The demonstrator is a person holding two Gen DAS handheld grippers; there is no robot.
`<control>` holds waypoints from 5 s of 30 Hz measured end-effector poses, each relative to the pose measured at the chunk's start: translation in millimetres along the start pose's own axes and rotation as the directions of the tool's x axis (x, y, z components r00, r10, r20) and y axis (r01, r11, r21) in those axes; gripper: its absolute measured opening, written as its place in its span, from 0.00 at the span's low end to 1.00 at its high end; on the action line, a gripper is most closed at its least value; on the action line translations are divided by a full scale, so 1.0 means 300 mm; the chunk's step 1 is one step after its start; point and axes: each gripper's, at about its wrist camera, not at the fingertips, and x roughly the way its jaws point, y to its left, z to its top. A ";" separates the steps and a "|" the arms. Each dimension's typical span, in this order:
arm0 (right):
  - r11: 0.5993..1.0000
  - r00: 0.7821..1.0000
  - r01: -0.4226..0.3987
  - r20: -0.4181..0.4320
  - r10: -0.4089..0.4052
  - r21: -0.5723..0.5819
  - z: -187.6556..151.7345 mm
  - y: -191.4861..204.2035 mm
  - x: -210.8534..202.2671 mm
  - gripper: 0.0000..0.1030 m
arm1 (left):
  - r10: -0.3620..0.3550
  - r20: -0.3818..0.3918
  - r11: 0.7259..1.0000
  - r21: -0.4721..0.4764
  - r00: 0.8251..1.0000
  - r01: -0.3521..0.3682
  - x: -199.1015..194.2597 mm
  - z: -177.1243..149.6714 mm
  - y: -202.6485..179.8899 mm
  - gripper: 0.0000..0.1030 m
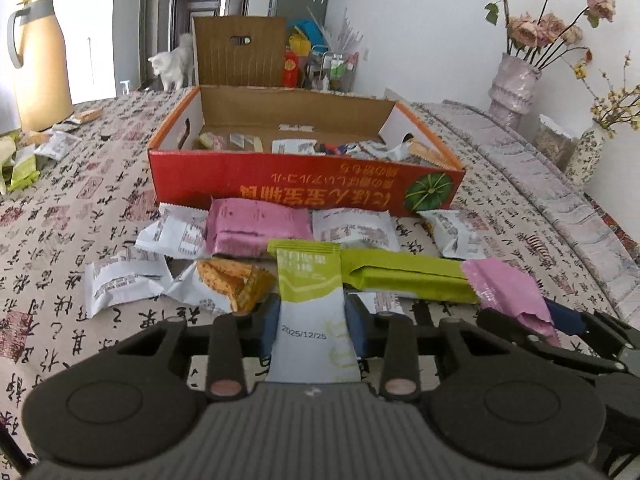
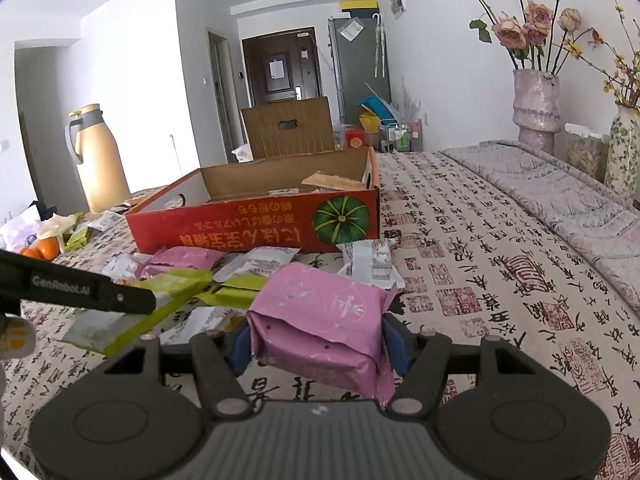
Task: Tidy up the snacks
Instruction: 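Lift both held packets and carry them over the cardboard box, then open both tools to drop the packets into the box, then withdraw both tools from the box back toward the remaining snacks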
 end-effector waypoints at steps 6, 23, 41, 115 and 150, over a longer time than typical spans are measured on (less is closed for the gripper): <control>1.000 1.000 -0.005 0.009 0.005 -0.008 0.005 0.014 -0.014 0.62 | 0.001 0.036 1.000 -0.005 0.999 -0.001 -0.036 0.015 0.001 0.35; 0.999 0.999 -0.022 0.048 0.024 -0.031 0.096 0.028 0.035 0.62 | -0.003 0.135 1.000 0.007 0.991 0.002 -0.058 0.154 0.000 0.35; 0.993 0.992 -0.022 0.123 0.036 -0.114 0.320 0.068 0.215 0.62 | 0.018 0.177 1.000 0.021 0.984 -0.022 0.063 0.375 0.003 0.35; 0.993 0.995 0.023 0.094 -0.012 -0.112 0.435 0.039 0.429 1.00 | 0.160 0.107 0.985 -0.077 0.981 -0.152 0.291 0.450 0.123 1.00; 0.984 0.992 -0.088 -0.102 0.072 -0.158 0.088 0.252 0.165 1.00 | 0.169 -0.020 0.961 -0.217 0.985 -0.169 -0.046 -0.022 0.340 1.00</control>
